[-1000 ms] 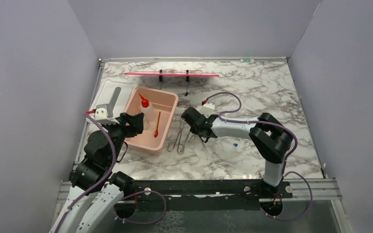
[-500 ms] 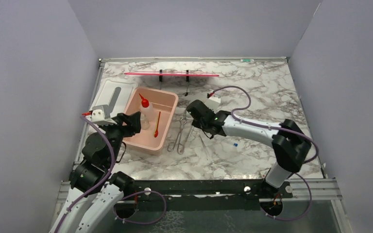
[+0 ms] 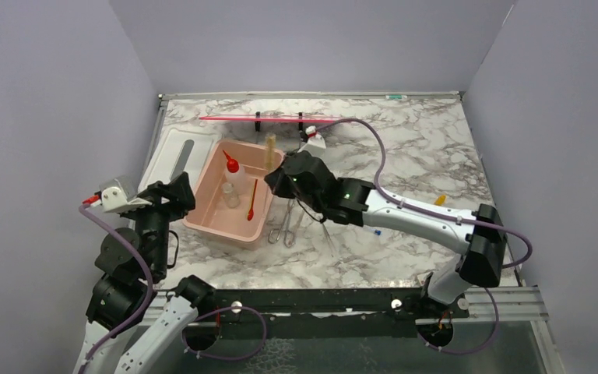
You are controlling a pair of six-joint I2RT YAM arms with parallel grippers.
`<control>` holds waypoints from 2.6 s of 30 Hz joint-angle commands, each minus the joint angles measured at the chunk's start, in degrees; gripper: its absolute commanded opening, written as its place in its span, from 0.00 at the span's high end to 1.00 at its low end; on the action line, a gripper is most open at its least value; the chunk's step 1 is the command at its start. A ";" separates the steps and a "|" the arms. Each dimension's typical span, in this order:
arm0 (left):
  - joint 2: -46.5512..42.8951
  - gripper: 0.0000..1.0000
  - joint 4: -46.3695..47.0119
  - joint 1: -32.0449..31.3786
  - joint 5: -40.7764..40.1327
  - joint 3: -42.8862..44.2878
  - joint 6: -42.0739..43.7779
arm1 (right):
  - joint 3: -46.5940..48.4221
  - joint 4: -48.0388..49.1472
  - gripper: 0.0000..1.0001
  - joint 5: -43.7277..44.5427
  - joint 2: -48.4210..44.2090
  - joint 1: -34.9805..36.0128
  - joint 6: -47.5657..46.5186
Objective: Organize the chemistry lab equipment
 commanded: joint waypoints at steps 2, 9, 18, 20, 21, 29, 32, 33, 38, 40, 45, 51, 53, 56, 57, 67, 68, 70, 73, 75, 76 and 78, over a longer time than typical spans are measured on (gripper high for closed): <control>-1.30 0.34 -1.33 -0.41 -5.23 2.64 1.80 | 10.08 0.45 0.99 7.17 9.72 4.20 -0.56; -1.81 0.34 -1.92 -0.63 -7.53 3.95 3.79 | 23.96 -9.55 0.99 17.17 23.78 6.03 7.73; -2.33 0.34 -2.24 -1.00 -9.32 4.96 5.41 | 41.07 -28.00 0.99 22.24 38.18 6.04 21.99; -2.43 0.34 -2.27 -1.09 -9.54 4.73 5.50 | 41.49 -25.40 0.99 21.65 39.33 6.04 19.72; -2.43 0.34 -2.29 -1.15 -9.57 4.68 5.55 | 42.09 -25.53 0.99 21.52 39.95 6.04 19.61; -2.52 0.34 -2.41 -1.45 -10.14 4.07 5.85 | 43.10 -28.40 0.86 20.29 41.95 6.04 22.45; -2.45 0.34 -2.34 -1.72 -10.52 3.97 6.02 | 42.92 -28.42 0.69 20.12 41.38 6.04 22.18; -2.36 0.34 -2.35 -1.81 -10.73 3.97 6.10 | 42.79 -28.07 0.68 20.14 40.85 6.04 21.58; -2.06 0.34 -2.23 -1.99 -11.26 4.07 6.20 | 39.01 -22.17 0.67 19.49 35.93 6.04 16.88; -1.90 0.34 -2.23 -2.01 -11.08 3.99 6.05 | 38.46 -21.19 0.67 19.67 34.33 6.04 15.18; -1.27 0.34 -2.21 -2.08 -9.27 3.80 5.60 | 34.45 -12.70 0.65 15.58 28.53 5.72 3.51; 0.63 0.34 -2.03 -2.09 -4.93 3.80 4.71 | 20.22 -3.41 0.63 8.97 14.86 2.97 -6.75; 1.53 0.33 -1.57 -2.12 -3.09 3.51 4.17 | 15.18 -2.59 0.62 7.61 9.88 1.58 -8.25; 3.40 0.33 -0.03 -2.11 0.76 2.89 3.65 | 8.65 -5.03 0.58 7.76 3.30 -0.21 -9.26; 4.18 0.32 0.59 -2.11 2.32 2.65 3.49 | 6.39 -6.00 0.56 7.26 1.28 -0.78 -9.46; 14.07 0.19 10.59 -2.08 10.23 -1.48 -0.99 | -14.57 -11.64 0.40 -1.63 -7.52 -5.06 -10.27; 15.29 0.19 11.55 -2.08 11.32 -1.68 -1.41 | -15.45 -12.24 0.40 -2.66 -6.75 -5.44 -10.12; 17.27 0.19 13.23 -2.08 12.66 -2.24 -2.42 | -16.95 -12.64 0.40 -4.32 -4.39 -6.29 -9.92; 19.43 0.19 16.09 -2.08 13.06 -3.08 -2.89 | -18.64 -11.26 0.40 -7.75 -1.28 -8.12 -10.38; 20.59 0.19 17.80 -2.08 12.74 -3.33 -3.15 | -19.07 -10.33 0.40 -10.21 1.19 -9.04 -11.62; 21.06 0.19 18.38 -2.08 12.49 -3.38 -3.19 | -18.77 -10.39 0.41 -11.02 2.57 -9.30 -12.59; 21.87 0.19 19.36 -2.08 11.90 -3.38 -3.08 | -17.05 -12.11 0.43 -11.28 5.15 -9.37 -13.96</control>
